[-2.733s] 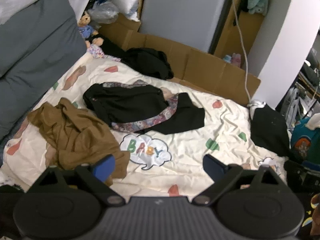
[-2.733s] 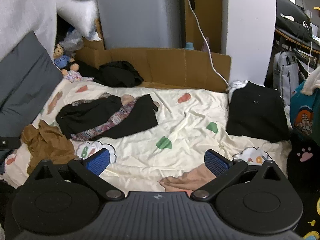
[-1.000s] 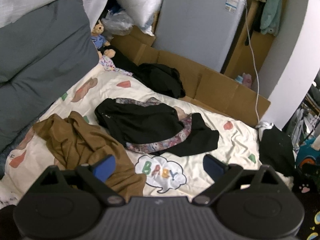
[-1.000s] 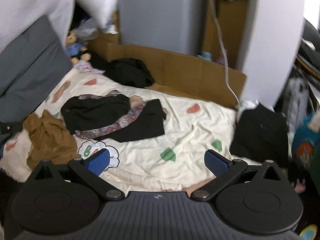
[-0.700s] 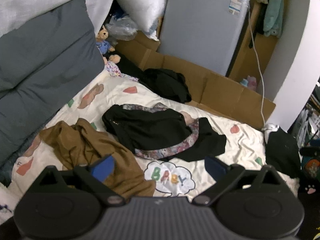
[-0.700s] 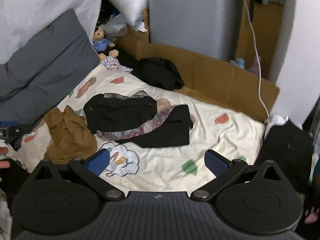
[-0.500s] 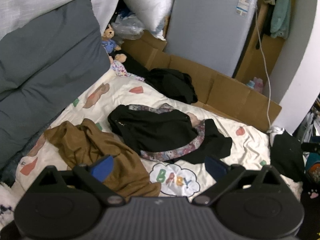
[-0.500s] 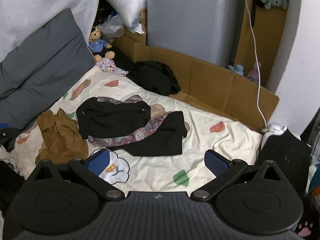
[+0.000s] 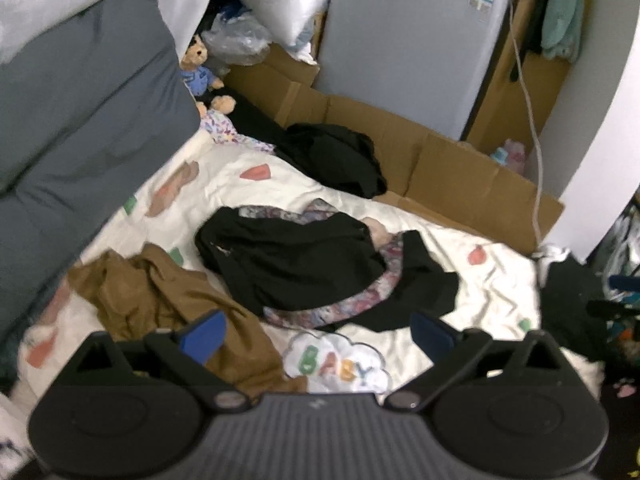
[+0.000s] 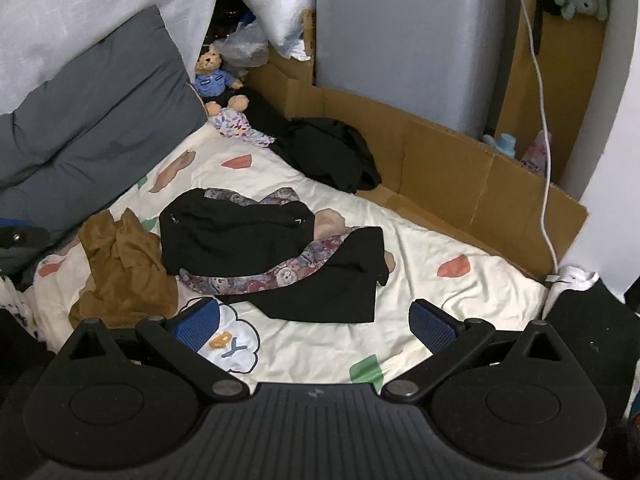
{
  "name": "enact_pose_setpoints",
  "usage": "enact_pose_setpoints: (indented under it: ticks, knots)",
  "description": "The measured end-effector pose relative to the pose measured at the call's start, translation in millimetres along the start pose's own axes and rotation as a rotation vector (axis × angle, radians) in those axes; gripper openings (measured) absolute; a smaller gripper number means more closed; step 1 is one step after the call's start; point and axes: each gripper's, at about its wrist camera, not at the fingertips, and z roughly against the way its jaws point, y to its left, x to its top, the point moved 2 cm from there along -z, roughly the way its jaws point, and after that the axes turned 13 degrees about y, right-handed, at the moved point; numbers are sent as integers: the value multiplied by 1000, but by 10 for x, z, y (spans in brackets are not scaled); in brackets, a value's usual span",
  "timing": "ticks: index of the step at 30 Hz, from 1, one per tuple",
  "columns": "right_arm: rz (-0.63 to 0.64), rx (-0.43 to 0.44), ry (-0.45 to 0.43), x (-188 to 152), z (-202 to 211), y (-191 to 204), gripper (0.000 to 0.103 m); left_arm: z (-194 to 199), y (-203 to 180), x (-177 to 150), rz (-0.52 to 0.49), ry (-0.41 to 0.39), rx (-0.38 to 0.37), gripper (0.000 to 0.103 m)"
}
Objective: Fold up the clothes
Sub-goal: 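Move both grippers toward the black garment with floral lining, then lower the left gripper onto the black garment's floral-lined edge and close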
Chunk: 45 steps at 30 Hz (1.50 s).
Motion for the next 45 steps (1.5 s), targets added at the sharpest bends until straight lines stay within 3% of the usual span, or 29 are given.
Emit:
enact_pose_setpoints:
  ticks: [2, 17, 24, 29, 38, 45]
  knots:
    - [3, -5, -3, 21, -33, -29, 103, -34, -24, 75, 1, 11, 9, 100]
    - [-17, -16, 10, 71, -313, -410, 103, -383, -295, 266, 55, 125, -130, 95]
    - [-12, -46, 14, 62, -467, -482, 103, -603, -279, 441, 43, 144, 4, 94]
    - [2, -52, 29, 35, -617, -571, 103, -837, -227, 550, 72, 176, 7, 93]
    - [-46, 2, 79, -20, -866, -782, 103, -1353, -379, 621, -2, 219, -32, 85]
    - [-71, 32, 87, -39, -983, -904, 102, -1922, -197, 639, 113, 295, 9, 81]
